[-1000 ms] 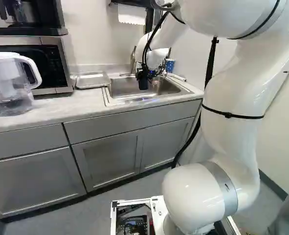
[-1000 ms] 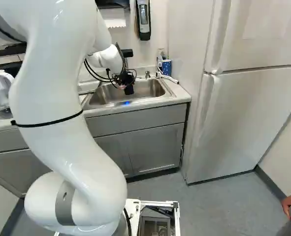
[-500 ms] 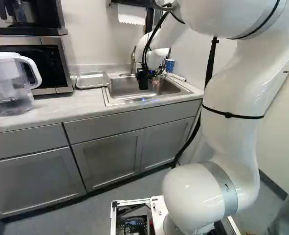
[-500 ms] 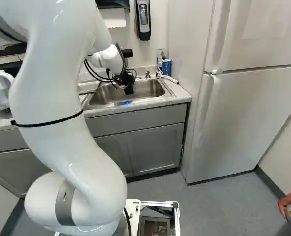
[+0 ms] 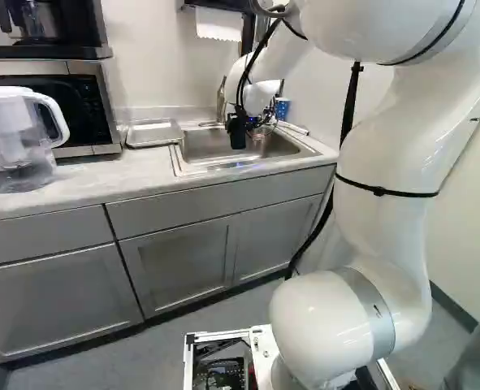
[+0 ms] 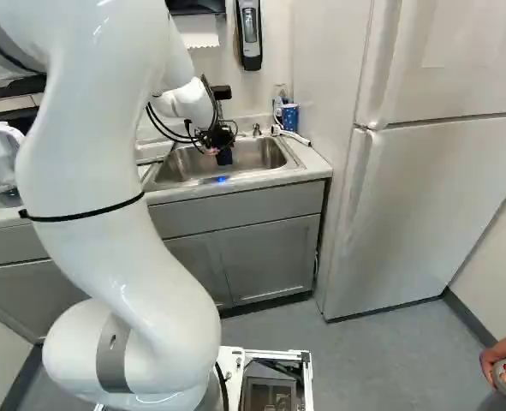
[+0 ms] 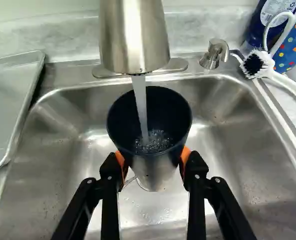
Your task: Rinse the cup and place it in the tray
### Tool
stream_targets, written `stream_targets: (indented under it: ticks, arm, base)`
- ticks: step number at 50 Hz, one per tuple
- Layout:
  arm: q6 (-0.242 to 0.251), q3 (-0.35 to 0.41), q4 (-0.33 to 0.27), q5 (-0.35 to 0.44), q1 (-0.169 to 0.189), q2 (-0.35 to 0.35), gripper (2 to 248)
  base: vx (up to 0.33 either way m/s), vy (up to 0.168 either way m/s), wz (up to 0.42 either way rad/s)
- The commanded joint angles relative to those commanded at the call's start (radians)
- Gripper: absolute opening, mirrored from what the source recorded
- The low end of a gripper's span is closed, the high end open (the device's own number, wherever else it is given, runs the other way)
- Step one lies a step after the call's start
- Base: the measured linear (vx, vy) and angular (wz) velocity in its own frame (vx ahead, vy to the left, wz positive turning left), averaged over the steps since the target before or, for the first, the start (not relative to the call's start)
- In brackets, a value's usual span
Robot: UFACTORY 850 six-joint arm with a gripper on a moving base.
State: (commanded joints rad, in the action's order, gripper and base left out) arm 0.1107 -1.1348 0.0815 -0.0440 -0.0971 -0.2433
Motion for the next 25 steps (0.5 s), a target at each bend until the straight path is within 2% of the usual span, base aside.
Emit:
stream_targets:
  ticks: [25]
  arm:
    - [0.0, 0.0, 0.0, 0.0, 0.0, 0.0, 121]
  base:
    - [0.0, 0.0, 0.0]
